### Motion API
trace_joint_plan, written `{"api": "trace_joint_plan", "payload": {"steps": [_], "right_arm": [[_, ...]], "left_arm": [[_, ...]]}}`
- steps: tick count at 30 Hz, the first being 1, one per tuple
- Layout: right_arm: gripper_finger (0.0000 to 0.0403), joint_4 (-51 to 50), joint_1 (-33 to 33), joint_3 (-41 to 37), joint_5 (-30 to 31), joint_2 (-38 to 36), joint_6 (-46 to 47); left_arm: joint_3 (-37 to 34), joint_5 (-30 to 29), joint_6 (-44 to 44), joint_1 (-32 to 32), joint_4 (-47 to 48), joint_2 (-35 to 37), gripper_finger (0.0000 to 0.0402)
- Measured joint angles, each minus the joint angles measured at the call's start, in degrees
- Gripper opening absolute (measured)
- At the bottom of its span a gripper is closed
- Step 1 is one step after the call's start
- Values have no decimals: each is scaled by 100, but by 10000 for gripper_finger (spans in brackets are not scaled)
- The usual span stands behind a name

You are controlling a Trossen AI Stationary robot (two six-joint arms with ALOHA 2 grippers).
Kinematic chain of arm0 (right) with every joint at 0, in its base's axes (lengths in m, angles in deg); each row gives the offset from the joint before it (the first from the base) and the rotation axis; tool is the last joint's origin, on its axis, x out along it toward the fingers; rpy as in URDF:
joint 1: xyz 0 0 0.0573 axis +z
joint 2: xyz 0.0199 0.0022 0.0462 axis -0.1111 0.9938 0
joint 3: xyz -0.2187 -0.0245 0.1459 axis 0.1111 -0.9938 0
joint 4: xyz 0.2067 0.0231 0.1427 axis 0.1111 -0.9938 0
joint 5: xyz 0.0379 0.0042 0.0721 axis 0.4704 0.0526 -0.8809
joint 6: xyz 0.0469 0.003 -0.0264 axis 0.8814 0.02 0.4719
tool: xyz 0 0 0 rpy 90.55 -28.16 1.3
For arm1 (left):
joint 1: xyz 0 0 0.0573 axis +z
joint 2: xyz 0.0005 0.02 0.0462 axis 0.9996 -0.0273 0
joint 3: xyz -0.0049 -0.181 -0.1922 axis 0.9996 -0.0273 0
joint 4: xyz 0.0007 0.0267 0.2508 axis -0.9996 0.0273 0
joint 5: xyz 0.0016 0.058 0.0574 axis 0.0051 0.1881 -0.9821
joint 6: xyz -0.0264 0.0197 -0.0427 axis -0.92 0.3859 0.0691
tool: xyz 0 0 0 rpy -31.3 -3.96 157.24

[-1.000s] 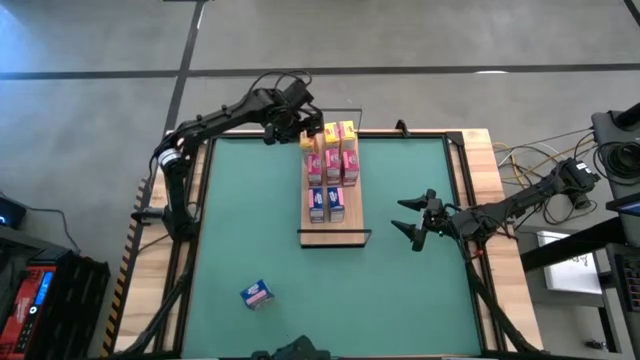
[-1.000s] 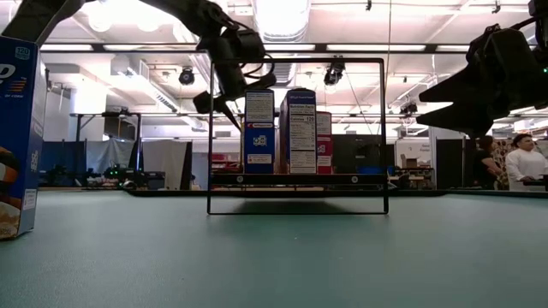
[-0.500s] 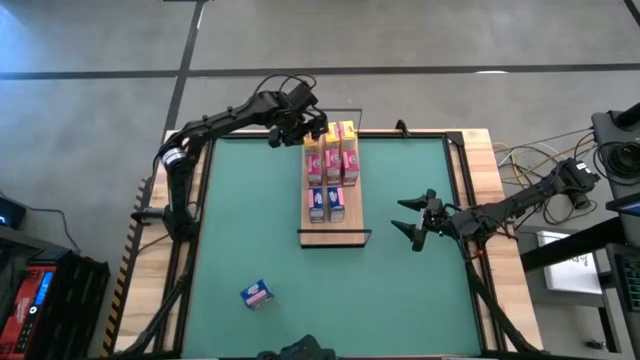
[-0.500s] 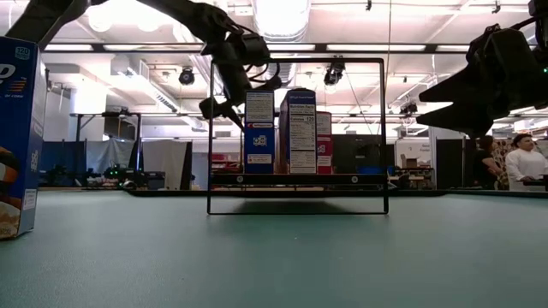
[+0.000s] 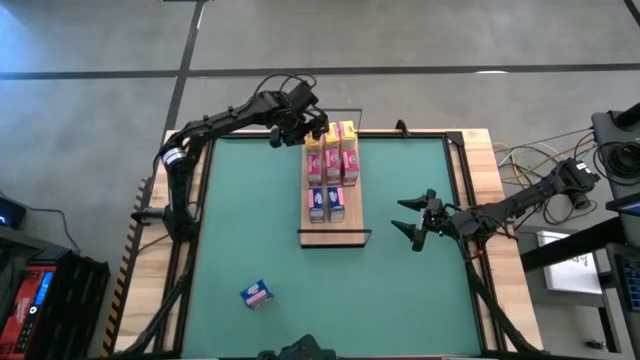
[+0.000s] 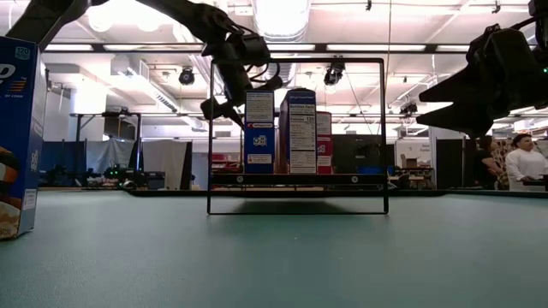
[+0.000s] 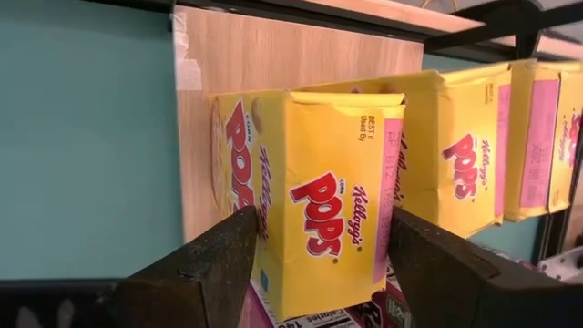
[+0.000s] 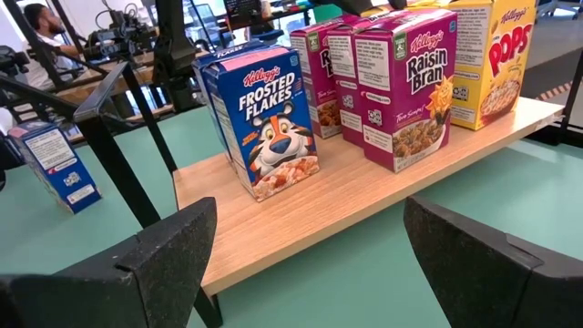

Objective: Stack cereal on shelf
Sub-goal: Put the yellow cereal box on the shelf aligned with the other yellow cereal boxes, then put the blue cereal box on the shelf aligned with the other blue cereal boxes

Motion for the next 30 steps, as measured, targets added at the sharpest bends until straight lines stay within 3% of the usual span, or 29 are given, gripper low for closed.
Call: {"api": "trace_joint_plan", "payload": {"steps": [6, 16, 20, 26, 30], "right_arm": [[341, 0, -1, 0, 2, 0, 0], [341, -2, 1, 0, 2, 0, 0], [341, -2, -1, 0, 0, 0, 0], [341, 0, 0, 0, 1, 1, 1], [341, -2, 1, 0, 0, 0, 0]], "left_arm": [[263, 2, 278, -2, 232, 14, 239], [808, -16, 464, -13, 1009, 20, 329], [1275, -38, 442, -11, 1848, 20, 360], [1669, -449, 133, -111, 3344, 33, 370], [1223, -519, -134, -202, 3623, 284, 371]]}}
